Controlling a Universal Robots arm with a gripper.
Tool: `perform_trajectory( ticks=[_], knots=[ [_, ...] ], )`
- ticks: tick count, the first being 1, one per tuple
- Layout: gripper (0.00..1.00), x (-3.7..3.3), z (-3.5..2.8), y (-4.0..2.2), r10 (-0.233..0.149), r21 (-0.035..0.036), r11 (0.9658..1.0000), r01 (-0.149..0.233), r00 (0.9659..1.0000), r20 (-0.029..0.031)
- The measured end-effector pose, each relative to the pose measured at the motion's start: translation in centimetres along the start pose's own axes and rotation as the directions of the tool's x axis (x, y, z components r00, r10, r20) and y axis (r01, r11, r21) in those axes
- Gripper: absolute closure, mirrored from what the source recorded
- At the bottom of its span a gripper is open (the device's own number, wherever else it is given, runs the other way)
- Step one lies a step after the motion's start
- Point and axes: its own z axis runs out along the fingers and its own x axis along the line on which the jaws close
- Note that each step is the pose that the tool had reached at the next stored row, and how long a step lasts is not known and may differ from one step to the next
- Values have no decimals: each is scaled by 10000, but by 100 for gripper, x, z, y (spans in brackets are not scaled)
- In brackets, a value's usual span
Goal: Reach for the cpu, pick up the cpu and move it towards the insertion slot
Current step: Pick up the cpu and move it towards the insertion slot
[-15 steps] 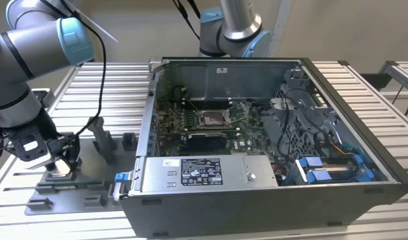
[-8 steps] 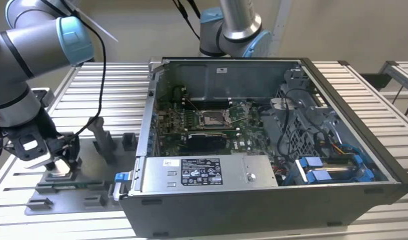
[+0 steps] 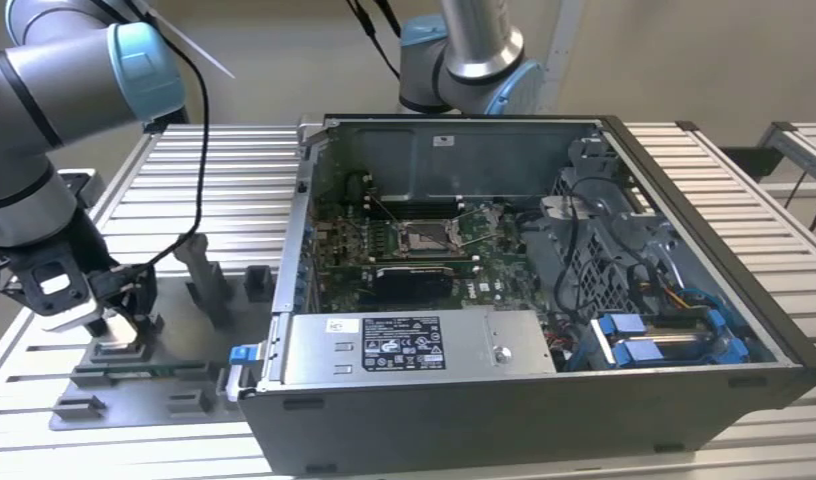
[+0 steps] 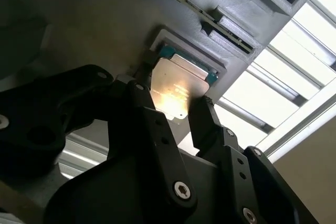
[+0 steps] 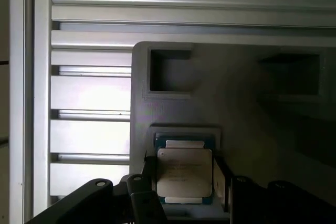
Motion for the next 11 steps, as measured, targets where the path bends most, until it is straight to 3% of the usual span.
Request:
perform_trajectory(
  ticks=[6, 11],
  knots=[
    [100, -1, -77, 3, 0, 0, 10000, 0, 10000, -1],
    [100, -2, -93, 3, -1, -4, 10000, 1, 10000, 2]
  ],
)
